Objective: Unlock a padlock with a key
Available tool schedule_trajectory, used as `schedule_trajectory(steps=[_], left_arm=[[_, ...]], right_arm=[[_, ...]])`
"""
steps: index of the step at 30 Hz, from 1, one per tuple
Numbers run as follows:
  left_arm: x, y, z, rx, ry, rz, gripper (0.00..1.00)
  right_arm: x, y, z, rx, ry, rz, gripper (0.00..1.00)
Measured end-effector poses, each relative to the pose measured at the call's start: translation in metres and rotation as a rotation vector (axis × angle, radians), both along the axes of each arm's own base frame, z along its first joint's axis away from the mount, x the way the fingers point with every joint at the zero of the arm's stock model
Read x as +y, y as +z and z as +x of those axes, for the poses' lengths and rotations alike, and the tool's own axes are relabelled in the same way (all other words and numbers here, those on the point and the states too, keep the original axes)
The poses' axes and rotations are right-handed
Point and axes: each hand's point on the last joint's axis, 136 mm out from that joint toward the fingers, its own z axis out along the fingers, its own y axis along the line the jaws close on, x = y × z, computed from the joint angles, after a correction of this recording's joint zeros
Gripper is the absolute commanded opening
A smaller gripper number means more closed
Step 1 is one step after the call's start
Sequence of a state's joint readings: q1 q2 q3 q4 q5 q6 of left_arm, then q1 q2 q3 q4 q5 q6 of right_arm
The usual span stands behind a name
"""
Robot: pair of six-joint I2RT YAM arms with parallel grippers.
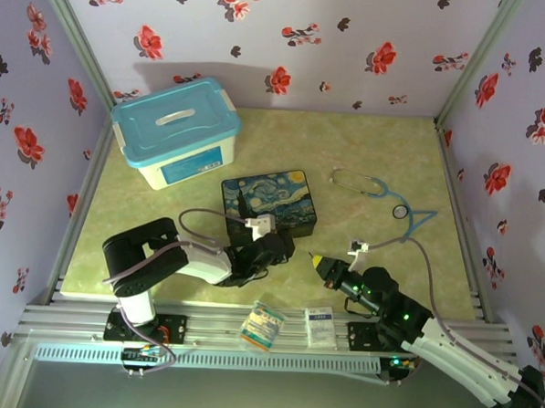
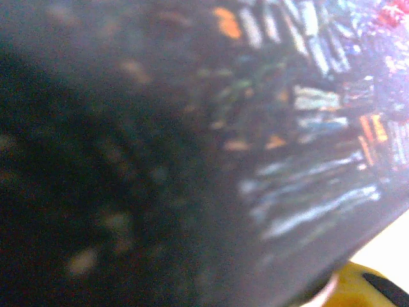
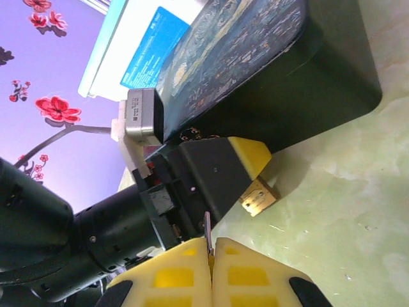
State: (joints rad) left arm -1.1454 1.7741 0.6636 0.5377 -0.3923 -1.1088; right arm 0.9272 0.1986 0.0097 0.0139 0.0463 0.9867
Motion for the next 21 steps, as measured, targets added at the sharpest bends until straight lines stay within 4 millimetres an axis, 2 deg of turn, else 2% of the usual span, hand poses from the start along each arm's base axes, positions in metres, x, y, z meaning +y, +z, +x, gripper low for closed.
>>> schedule_trajectory(steps=[7, 14, 17, 21], left_arm=[[-0.005, -0.003, -0.002, -0.029, 0.0, 0.011, 0.33], [-0.007, -0.003, -0.008, -0.033, -0.001, 0.008, 0.33], [-0.01, -0.002, -0.012, -0.033, 0.0, -0.006, 0.4], [-0.009, -0.002, -0.018, -0.028, 0.003, -0.022, 0.33]], right_arm=[[0.0, 0.01, 0.0, -0.025, 0.0, 0.033, 0.0], [-0.001, 0.011, -0.001, -0.026, 0.0, 0.036, 0.0], [-0.001, 0.011, -0.001, -0.026, 0.0, 0.036, 0.0], [-0.001, 0.011, -0.001, -0.026, 0.0, 0.036, 0.0]])
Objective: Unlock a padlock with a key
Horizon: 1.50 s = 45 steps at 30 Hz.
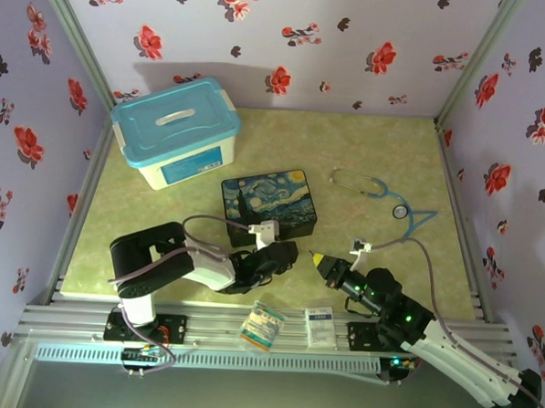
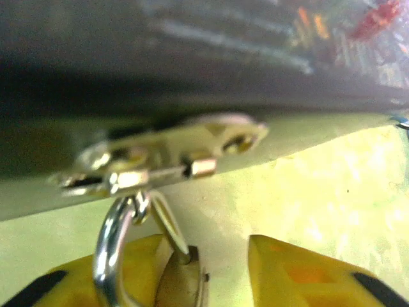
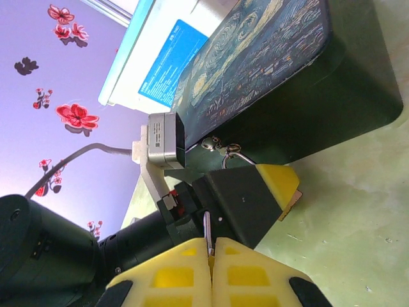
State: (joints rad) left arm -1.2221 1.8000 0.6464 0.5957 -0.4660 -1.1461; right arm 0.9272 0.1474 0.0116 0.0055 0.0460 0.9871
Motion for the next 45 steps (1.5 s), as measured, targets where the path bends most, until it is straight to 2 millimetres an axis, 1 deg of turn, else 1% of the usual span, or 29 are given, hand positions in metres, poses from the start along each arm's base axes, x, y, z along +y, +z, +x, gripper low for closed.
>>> schedule_trajectory(steps=[2, 5, 7, 9, 13, 14, 16, 17, 19, 21, 23, 26, 29, 32, 38, 42, 45], left_arm=[[0.001, -0.001, 0.0, 0.002, 0.005, -0.005, 0.32], [0.003, -0.002, -0.001, 0.01, 0.015, -0.018, 0.27], [0.005, -0.003, -0.001, 0.015, 0.022, -0.024, 0.19], [0.007, -0.004, -0.002, 0.015, 0.024, -0.025, 0.14], [0.01, -0.003, -0.005, 0.025, 0.015, -0.035, 0.09], [0.01, -0.002, -0.007, 0.031, 0.01, -0.042, 0.08], [0.009, 0.0, -0.008, 0.042, 0.002, -0.075, 0.06], [0.01, 0.002, -0.008, 0.044, 0.0, -0.093, 0.06], [0.009, 0.005, -0.008, 0.045, -0.012, -0.139, 0.05], [0.008, 0.008, -0.008, 0.045, -0.02, -0.168, 0.05], [0.008, 0.01, -0.007, 0.047, -0.022, -0.185, 0.05], [0.008, 0.013, -0.007, 0.05, -0.026, -0.219, 0.04], [0.009, 0.018, -0.008, 0.044, -0.029, -0.262, 0.03], [0.008, 0.024, -0.005, 0.035, -0.021, -0.312, 0.01], [0.006, 0.032, -0.002, 0.017, -0.01, -0.373, 0.01], [0.006, 0.035, -0.001, 0.018, -0.003, -0.393, 0.02], [0.007, 0.034, -0.001, 0.021, -0.002, -0.39, 0.03]], right_arm=[[0.0, 0.0, 0.0, 0.0, 0.0, 0.0, 0.0], [0.0, 0.0, 0.0, 0.0, 0.0, 0.001, 0.0], [0.0, 0.0, 0.0, 0.0, 0.0, 0.0, 0.0], [0.0, 0.0, 0.0, 0.001, 0.0, 0.0, 0.0], [0.0, -0.005, 0.0, 0.032, -0.007, 0.0, 0.0], [0.0, -0.009, 0.0, 0.051, -0.009, -0.007, 0.0], [0.0, -0.023, 0.0, 0.106, -0.015, -0.044, 0.0], [0.0, -0.032, 0.0, 0.135, -0.016, -0.068, 0.0], [0.0, -0.055, -0.002, 0.214, -0.012, -0.134, 0.0], [0.0, -0.073, -0.005, 0.279, -0.008, -0.179, 0.0], [0.003, -0.08, -0.005, 0.316, -0.002, -0.182, 0.0], [0.009, -0.076, 0.001, 0.332, -0.003, -0.137, 0.0], [0.013, -0.065, 0.008, 0.321, -0.002, -0.075, 0.0], [0.013, -0.055, 0.015, 0.32, -0.011, -0.019, 0.0], [0.012, -0.049, 0.02, 0.338, -0.008, 0.03, 0.0], [0.014, -0.052, 0.019, 0.356, 0.004, 0.027, 0.0], [0.014, -0.066, 0.018, 0.399, 0.005, -0.005, 0.0]])
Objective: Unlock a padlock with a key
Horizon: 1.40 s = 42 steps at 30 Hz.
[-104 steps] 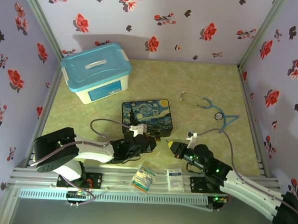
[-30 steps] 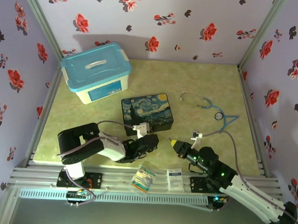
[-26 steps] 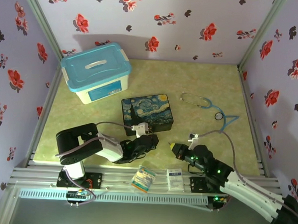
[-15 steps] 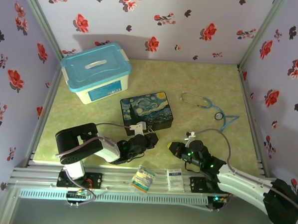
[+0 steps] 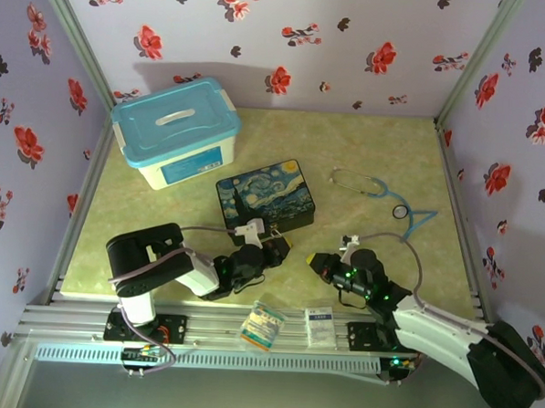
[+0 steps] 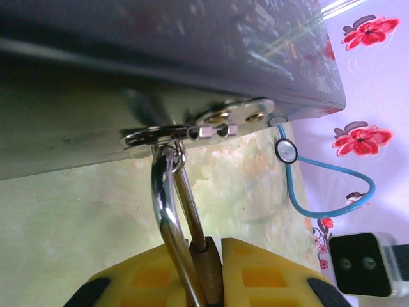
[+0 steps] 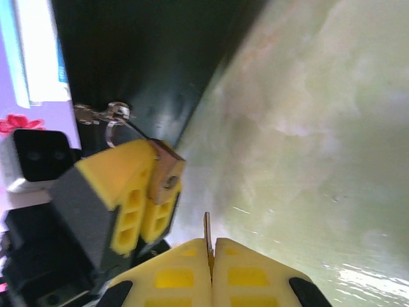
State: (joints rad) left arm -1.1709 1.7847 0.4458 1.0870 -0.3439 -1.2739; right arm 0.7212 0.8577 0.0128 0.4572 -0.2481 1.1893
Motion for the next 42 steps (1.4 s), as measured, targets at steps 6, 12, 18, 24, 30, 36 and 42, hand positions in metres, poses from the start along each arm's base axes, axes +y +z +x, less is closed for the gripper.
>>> schedule_trajectory(steps=[6, 12, 18, 24, 30, 36, 42], left_arm=[[0.002, -0.005, -0.003, 0.036, -0.011, 0.054, 0.04], [0.002, -0.007, -0.005, 0.046, -0.017, 0.065, 0.04], [0.002, -0.002, -0.004, 0.06, -0.005, 0.035, 0.03], [0.004, 0.006, -0.003, 0.092, 0.016, -0.006, 0.02], [0.005, 0.008, -0.002, 0.105, 0.025, -0.023, 0.0], [0.005, 0.012, 0.001, 0.109, 0.037, -0.049, 0.0], [0.007, 0.017, 0.005, 0.121, 0.053, -0.076, 0.0]], right_arm=[[0.003, -0.017, 0.001, 0.063, 0.013, -0.046, 0.0], [0.016, -0.004, 0.011, 0.034, 0.031, -0.003, 0.0], [0.025, -0.006, 0.022, 0.072, 0.015, 0.071, 0.0], [0.03, 0.001, 0.028, 0.059, 0.004, 0.158, 0.0], [0.033, 0.023, 0.03, 0.001, 0.016, 0.217, 0.0], [0.03, 0.041, 0.025, -0.054, 0.035, 0.214, 0.0], [0.025, 0.043, 0.018, -0.058, 0.044, 0.185, 0.0]])
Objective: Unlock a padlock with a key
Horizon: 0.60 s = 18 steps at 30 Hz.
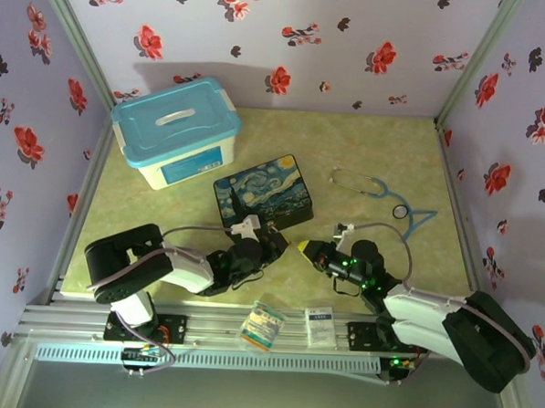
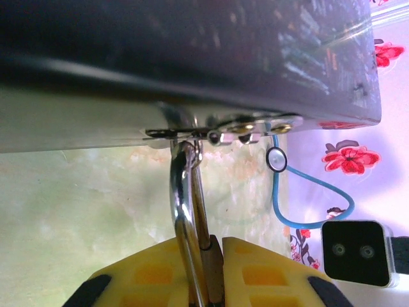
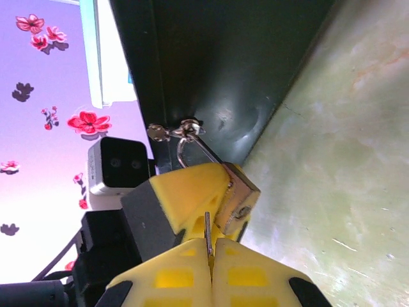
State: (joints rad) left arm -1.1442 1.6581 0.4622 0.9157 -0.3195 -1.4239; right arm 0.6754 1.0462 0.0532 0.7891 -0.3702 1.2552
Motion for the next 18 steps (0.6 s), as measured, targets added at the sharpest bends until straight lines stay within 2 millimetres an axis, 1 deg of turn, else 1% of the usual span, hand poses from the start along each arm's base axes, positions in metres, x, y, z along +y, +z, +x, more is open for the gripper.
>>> schedule_trajectory(steps=[9, 18], left_arm=[[0.001, 0.003, 0.001, 0.018, 0.006, -0.018, 0.0], [0.001, 0.003, 0.0, 0.024, 0.002, -0.019, 0.0]], right_arm=[[0.0, -0.02, -0.001, 0.053, 0.006, -0.047, 0.0], [0.005, -0.02, 0.003, 0.046, 0.012, -0.027, 0.0]])
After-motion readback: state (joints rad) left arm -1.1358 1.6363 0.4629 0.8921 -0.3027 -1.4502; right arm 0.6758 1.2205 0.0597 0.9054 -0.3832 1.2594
